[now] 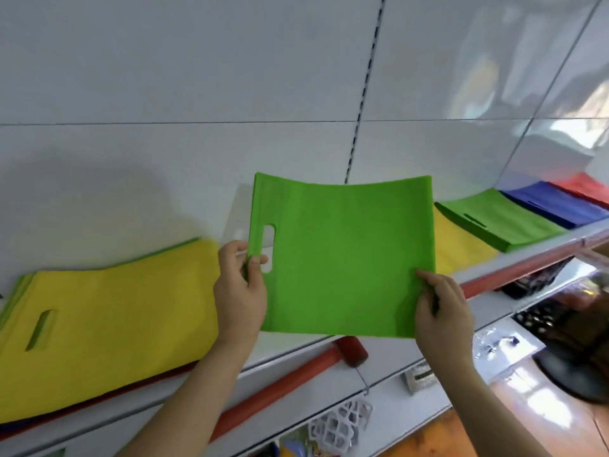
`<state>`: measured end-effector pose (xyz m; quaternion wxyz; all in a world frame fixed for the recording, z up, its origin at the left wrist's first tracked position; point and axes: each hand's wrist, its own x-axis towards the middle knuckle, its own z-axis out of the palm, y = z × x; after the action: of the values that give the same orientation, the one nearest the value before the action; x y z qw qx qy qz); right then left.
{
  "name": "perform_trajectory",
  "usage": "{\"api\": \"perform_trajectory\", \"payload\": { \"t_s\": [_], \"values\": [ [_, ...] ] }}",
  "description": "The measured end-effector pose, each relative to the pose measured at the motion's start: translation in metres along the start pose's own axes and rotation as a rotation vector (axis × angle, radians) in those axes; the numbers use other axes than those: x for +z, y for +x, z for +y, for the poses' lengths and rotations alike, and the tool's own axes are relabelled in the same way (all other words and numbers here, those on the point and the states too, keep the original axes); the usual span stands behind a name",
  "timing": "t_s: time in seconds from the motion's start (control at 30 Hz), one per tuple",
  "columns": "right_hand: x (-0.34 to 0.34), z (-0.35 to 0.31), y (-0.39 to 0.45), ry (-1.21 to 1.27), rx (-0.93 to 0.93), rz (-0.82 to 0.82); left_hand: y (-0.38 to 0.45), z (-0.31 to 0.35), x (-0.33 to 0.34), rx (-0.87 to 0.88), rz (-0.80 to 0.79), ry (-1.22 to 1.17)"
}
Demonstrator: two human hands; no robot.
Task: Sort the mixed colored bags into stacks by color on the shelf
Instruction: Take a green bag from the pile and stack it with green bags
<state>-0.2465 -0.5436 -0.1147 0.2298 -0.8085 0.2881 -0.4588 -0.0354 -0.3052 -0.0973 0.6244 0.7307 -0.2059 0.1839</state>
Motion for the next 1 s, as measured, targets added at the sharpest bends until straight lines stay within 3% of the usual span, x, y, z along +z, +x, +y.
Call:
{"api": "perform_trajectory", "payload": {
  "t_s": [0.53, 0.67, 1.0],
  "values": [
    [-0.198, 0.251, 0.076, -0.195, 0.186, 0.088, -0.120, 0.133, 0.305, 0.183, -0.386, 0.118],
    [-0.215, 0.301, 0.100, -0.225, 0.233, 0.088, -0.125, 0.147, 0.364, 0.251, -0.441, 0.141],
    [-0.223, 0.390, 0.203, -0.283, 0.248, 0.063, -0.097, 0.151, 0.521, 0.193, -0.489, 0.126]
  ]
}}
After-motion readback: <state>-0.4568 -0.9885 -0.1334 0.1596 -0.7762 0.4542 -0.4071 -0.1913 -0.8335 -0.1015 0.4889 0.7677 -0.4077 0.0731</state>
